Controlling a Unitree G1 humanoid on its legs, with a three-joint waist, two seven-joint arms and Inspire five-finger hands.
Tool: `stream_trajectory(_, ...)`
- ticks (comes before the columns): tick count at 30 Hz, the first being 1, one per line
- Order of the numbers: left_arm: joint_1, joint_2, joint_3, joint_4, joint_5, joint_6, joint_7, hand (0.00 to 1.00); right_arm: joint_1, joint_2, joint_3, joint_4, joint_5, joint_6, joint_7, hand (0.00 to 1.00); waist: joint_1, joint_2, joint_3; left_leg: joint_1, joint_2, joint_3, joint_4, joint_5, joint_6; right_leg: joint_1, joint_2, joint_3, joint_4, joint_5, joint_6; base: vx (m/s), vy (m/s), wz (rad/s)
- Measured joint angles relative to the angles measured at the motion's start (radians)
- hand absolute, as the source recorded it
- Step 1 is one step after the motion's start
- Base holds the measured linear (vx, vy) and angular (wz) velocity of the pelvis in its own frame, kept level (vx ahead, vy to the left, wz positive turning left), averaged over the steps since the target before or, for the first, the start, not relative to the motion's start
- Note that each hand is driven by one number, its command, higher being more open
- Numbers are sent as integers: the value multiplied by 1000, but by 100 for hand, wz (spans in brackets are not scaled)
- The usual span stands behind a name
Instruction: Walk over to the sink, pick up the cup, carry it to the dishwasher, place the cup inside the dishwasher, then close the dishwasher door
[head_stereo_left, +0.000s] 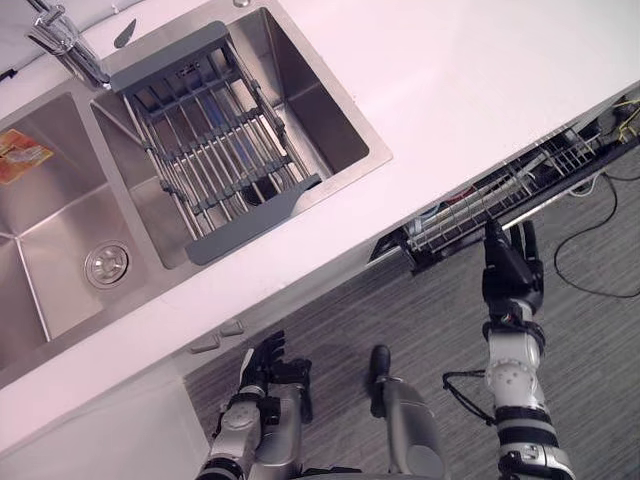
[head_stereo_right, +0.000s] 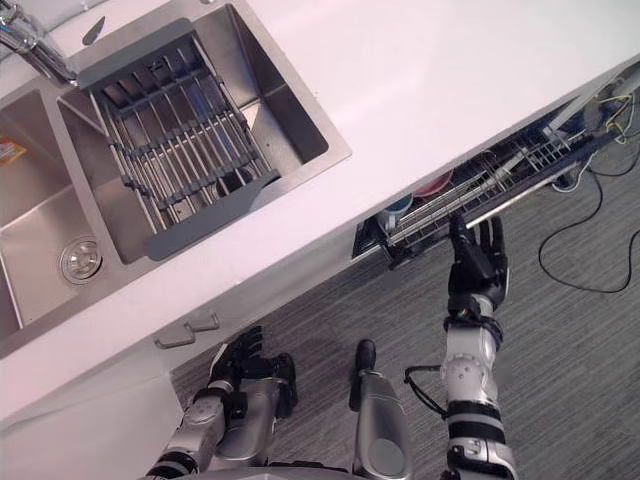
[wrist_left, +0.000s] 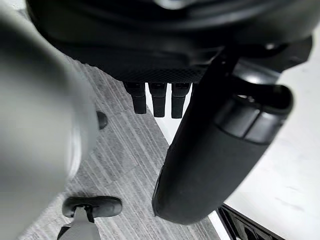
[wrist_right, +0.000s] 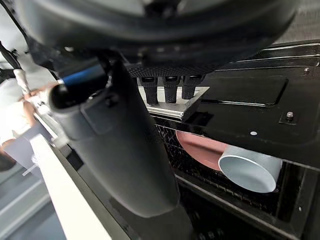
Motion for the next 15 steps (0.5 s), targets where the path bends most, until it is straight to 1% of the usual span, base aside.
stream_trajectory(4, 10, 2, -5, -21, 21, -2, -3, 90, -86, -14, 24, 76, 4, -7, 0, 90, 0, 1, 0, -15, 1, -16, 2, 1, -2, -5, -1, -15, 4, -2, -4, -28, -22, 11)
stream_trajectory(7, 11, 8, -6, -25, 42, -3, -12, 90, -161, -27, 44, 123, 43, -7, 0, 90, 0, 3, 1, -34, 0, -26, 3, 5, -3, -21, -4, -24, 11, -3, -6, -35, -19, 11)
stream_trajectory(9, 12, 14, -6, -25, 43, -2, -14, 90, -218, -46, 78, 161, 43, -6, 0, 90, 0, 5, 2, -44, 0, -36, 4, 13, -6, -28, -4, -32, 13, -3, -9, -1, -25, 9)
stream_trajectory(12, 13, 16, -6, -26, 60, -2, -16, 90, -260, -72, 125, 185, 43, 3, 0, 90, 0, 11, 6, -47, 1, -44, 3, 19, -9, -28, -2, -38, 13, -4, -11, 12, -18, 5)
stream_trajectory(15, 17, 19, -6, -27, 73, -2, -17, 90, -266, -79, 181, 187, 42, 8, 17, 90, -9, 16, 5, -48, 8, -45, 4, 22, -14, -28, 5, -37, 13, -4, -13, 5, -21, -4)
